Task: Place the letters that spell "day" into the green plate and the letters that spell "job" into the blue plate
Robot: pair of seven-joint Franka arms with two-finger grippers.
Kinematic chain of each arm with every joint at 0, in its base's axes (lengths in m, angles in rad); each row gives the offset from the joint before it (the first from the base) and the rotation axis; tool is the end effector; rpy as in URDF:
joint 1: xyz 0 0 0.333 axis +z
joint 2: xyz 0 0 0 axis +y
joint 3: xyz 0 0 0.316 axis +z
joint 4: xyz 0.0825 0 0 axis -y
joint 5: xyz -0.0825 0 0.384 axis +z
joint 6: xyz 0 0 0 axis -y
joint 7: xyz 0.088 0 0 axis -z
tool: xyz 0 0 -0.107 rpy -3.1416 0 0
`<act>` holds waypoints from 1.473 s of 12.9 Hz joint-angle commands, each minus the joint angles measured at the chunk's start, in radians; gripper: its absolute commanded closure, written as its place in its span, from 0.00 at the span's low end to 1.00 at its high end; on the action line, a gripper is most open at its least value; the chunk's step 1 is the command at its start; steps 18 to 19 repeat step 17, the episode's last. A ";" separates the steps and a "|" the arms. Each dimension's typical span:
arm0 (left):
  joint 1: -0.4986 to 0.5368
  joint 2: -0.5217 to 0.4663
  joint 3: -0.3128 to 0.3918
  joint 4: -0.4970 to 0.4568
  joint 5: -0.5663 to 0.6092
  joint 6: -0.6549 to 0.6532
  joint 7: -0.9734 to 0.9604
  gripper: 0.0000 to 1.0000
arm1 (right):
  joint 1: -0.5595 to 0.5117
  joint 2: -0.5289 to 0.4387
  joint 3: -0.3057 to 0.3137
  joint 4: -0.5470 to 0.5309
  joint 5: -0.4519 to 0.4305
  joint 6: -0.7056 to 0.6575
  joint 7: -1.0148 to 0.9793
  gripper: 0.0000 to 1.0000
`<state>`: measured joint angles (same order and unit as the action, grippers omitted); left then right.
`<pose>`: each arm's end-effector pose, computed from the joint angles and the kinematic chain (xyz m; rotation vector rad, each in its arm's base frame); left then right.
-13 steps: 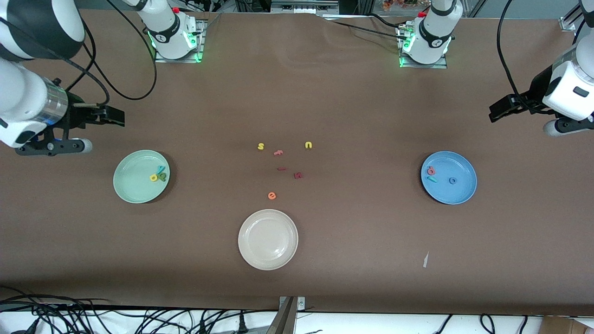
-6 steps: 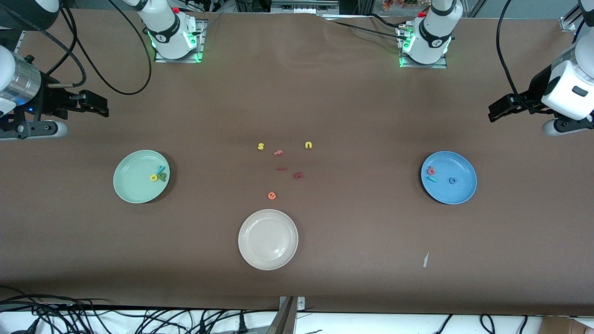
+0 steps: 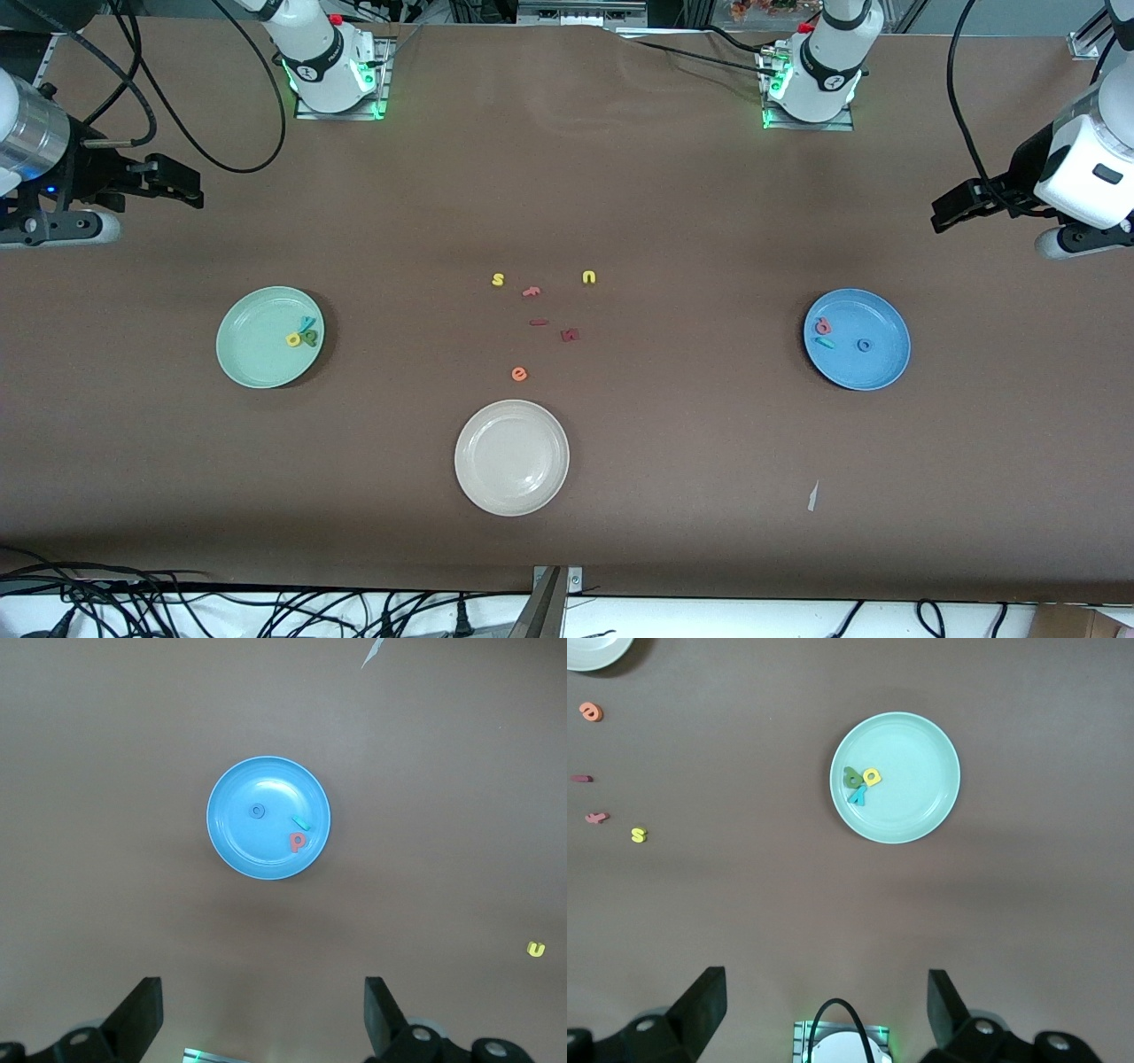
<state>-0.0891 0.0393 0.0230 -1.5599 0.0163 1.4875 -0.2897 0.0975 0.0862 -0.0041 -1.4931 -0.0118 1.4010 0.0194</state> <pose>0.5555 -0.0352 0.6010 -3.0810 -0.3467 0.1659 0.5594 0.0511 0.5991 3.1051 0.1134 -0.2762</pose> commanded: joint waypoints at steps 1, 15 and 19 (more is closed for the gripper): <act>0.009 0.013 0.000 0.034 -0.024 -0.024 -0.003 0.00 | -0.019 -0.031 0.016 -0.036 0.013 0.012 0.016 0.00; 0.011 0.013 0.000 0.034 -0.025 -0.024 -0.006 0.00 | -0.035 -0.019 0.016 -0.036 0.015 0.003 0.050 0.00; 0.011 0.013 0.000 0.034 -0.025 -0.024 -0.006 0.00 | -0.036 -0.019 0.016 -0.036 0.013 0.003 0.050 0.00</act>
